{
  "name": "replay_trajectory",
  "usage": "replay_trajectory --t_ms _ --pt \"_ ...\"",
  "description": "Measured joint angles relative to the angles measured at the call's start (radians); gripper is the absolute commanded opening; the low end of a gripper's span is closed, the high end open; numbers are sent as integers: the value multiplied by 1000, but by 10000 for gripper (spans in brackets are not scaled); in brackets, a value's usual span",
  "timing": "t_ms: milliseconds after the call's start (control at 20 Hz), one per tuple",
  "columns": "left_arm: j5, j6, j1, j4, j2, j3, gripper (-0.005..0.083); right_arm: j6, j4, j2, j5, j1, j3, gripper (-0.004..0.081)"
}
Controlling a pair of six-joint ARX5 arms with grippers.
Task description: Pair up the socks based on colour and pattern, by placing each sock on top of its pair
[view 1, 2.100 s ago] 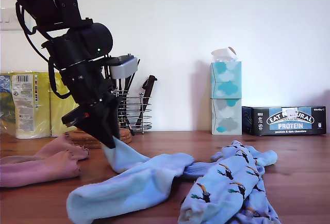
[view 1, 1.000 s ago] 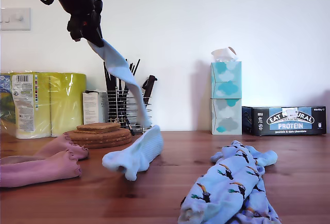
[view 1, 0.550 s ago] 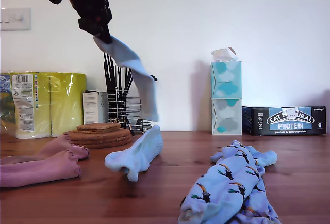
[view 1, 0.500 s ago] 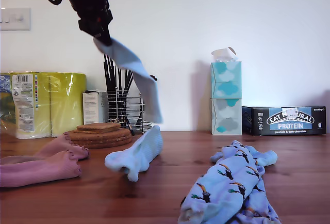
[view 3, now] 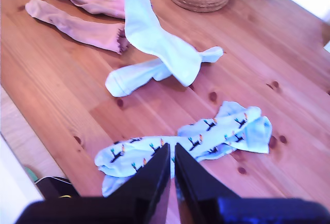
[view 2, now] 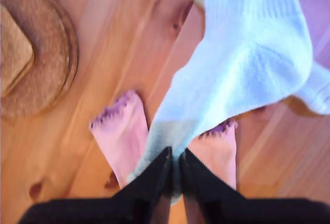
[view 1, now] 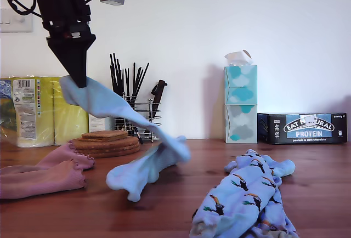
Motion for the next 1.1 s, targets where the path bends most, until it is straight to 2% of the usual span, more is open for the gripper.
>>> replay_trajectory --t_ms 150,250,450,650,800,900,1050,1100 --pt "145 -68 -5 -100 0 0 -24 0 4 6 -2 0 0 -13" --pt "192 -106 -39 -180 0 0 -24 -6 4 6 -3 0 0 -13" --pt "80 -143 -88 -212 0 0 -24 -20 4 6 -6 0 0 -13" --pt "125 -304 -84 -199 0 0 -24 -20 4 6 -6 0 0 -13" --pt "193 -353 -98 -186 0 0 -24 -20 4 6 -6 0 0 -13" --pt "209 -450 -105 -174 0 0 -24 -22 4 6 -6 0 0 -13" --pt "249 -702 -106 -38 0 0 -24 -22 6 7 -6 0 0 -13" --pt "250 -738 -109 -7 0 0 -24 -22 9 7 -6 0 0 -13"
